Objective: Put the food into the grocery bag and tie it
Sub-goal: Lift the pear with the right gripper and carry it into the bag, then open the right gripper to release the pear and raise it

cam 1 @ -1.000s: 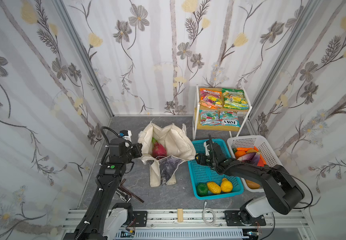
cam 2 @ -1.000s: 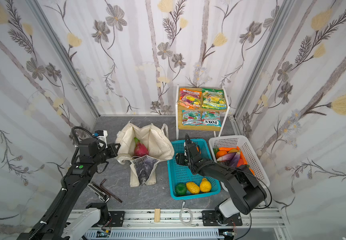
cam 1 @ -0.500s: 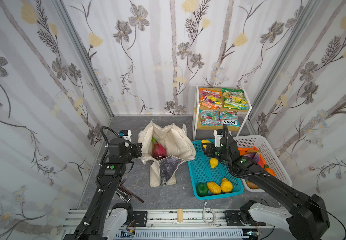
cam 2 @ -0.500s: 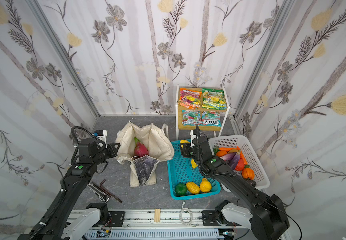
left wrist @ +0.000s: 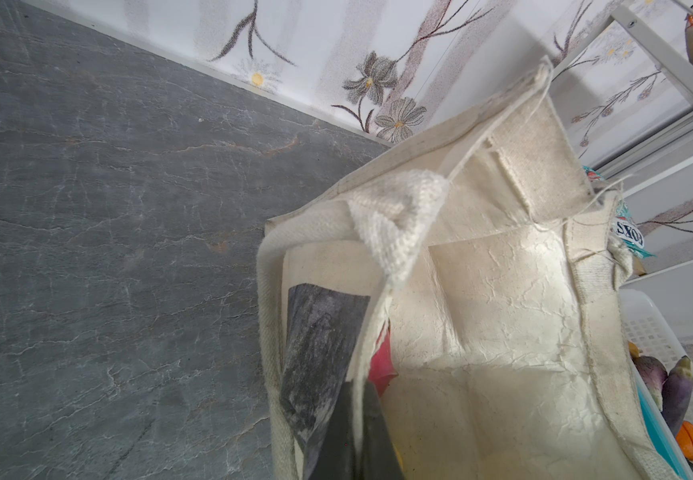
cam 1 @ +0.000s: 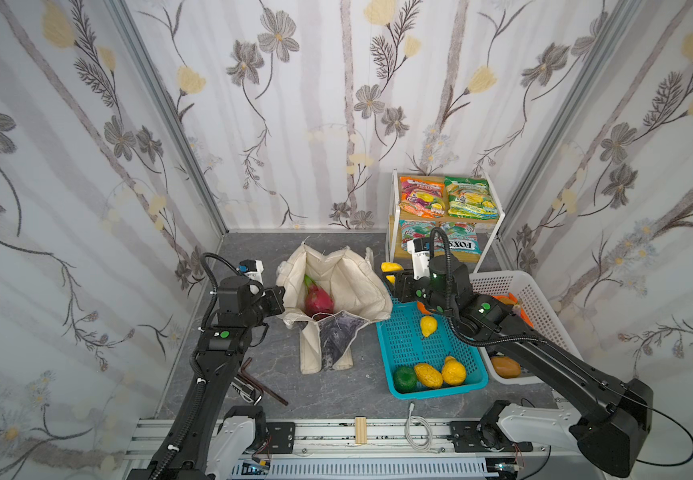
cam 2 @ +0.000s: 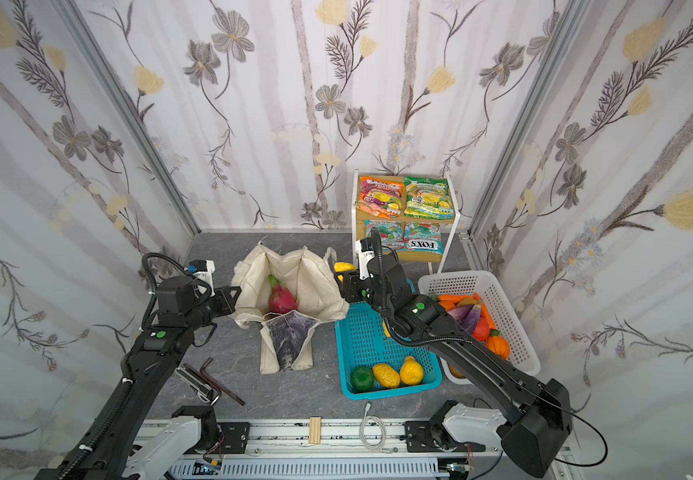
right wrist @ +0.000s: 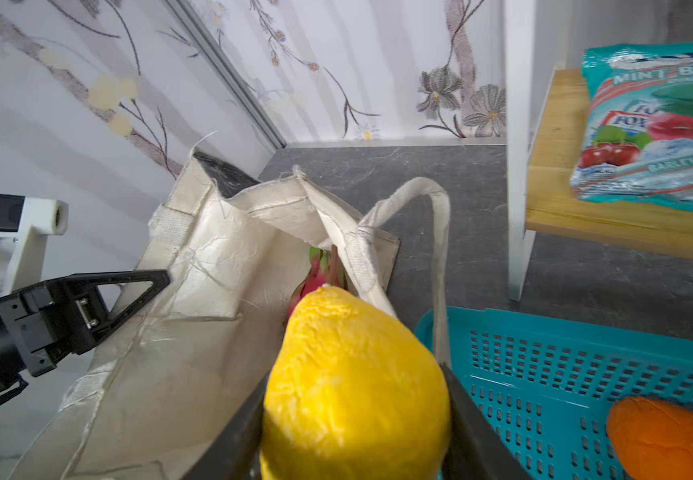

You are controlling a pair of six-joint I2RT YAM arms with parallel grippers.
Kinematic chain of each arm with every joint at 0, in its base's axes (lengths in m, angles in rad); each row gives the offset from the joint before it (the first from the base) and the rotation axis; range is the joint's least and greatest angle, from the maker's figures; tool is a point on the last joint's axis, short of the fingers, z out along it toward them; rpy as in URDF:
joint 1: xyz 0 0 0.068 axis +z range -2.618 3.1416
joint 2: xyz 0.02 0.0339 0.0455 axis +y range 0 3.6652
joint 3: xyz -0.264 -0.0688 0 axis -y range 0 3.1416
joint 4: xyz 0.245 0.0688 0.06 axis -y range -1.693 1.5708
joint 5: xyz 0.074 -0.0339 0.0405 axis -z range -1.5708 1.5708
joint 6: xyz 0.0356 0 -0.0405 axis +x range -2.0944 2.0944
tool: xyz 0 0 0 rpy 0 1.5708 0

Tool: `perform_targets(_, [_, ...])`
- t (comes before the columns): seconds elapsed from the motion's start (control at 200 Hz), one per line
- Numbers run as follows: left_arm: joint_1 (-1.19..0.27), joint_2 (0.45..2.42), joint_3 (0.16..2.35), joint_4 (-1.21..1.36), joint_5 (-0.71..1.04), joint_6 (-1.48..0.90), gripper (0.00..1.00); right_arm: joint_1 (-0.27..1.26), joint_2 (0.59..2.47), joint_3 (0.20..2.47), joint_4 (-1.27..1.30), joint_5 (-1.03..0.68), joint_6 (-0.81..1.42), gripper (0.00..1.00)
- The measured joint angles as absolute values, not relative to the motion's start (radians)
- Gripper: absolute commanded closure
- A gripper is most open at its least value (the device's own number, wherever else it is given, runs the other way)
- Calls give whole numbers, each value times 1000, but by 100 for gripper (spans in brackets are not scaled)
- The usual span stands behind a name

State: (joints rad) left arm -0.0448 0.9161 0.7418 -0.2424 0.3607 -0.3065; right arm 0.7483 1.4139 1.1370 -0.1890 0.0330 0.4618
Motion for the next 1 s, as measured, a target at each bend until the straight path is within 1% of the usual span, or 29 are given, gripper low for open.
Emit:
perform_targets(0.235, [-45,919,742,-242,364,-307,100,839,1580,1267,-183,22,459,46])
perform_targets(0.375, [-45,919,743,-242,368,-307,100,882,1697,1332,-182,-20,452,46])
perform_targets(0.789, [-45,919,743,-242,371,-311,100,916,2040,1491,-182,-96,461,45])
perform_targets(0.999, [-45,919,743,-242,371,-311,100,917,2138,1506,-183,-121,463,44])
